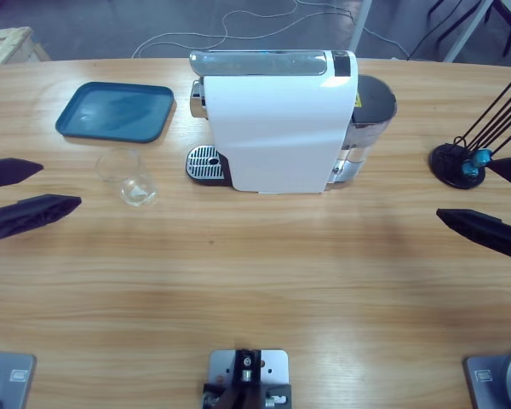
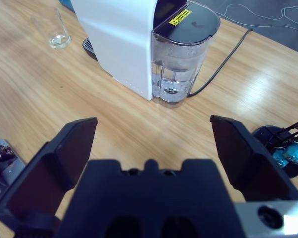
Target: Pour coffee
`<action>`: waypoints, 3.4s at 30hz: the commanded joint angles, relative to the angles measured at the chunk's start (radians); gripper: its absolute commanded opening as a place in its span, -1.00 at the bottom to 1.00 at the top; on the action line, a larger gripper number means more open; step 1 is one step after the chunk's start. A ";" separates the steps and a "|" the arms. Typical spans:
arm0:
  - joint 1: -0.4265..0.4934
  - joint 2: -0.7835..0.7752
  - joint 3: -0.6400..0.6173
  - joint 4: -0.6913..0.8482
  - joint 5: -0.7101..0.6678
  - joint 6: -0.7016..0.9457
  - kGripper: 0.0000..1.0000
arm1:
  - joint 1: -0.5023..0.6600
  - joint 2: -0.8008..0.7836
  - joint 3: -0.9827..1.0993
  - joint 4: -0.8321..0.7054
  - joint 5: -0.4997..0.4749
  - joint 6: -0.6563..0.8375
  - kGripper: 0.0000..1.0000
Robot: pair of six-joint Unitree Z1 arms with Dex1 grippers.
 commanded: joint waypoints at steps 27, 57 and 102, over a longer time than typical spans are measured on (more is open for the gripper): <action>0.287 0.535 -0.647 0.158 -0.581 -0.774 0.40 | 0.005 -0.031 0.037 -0.001 -0.007 0.009 1.00; 0.268 0.864 -0.731 -0.055 -0.800 -0.848 0.39 | 0.005 -0.077 0.047 -0.006 -0.006 0.009 1.00; 0.243 0.765 -0.696 -0.054 -0.805 -0.828 -1.00 | 0.005 -0.087 0.052 -0.011 -0.010 0.007 1.00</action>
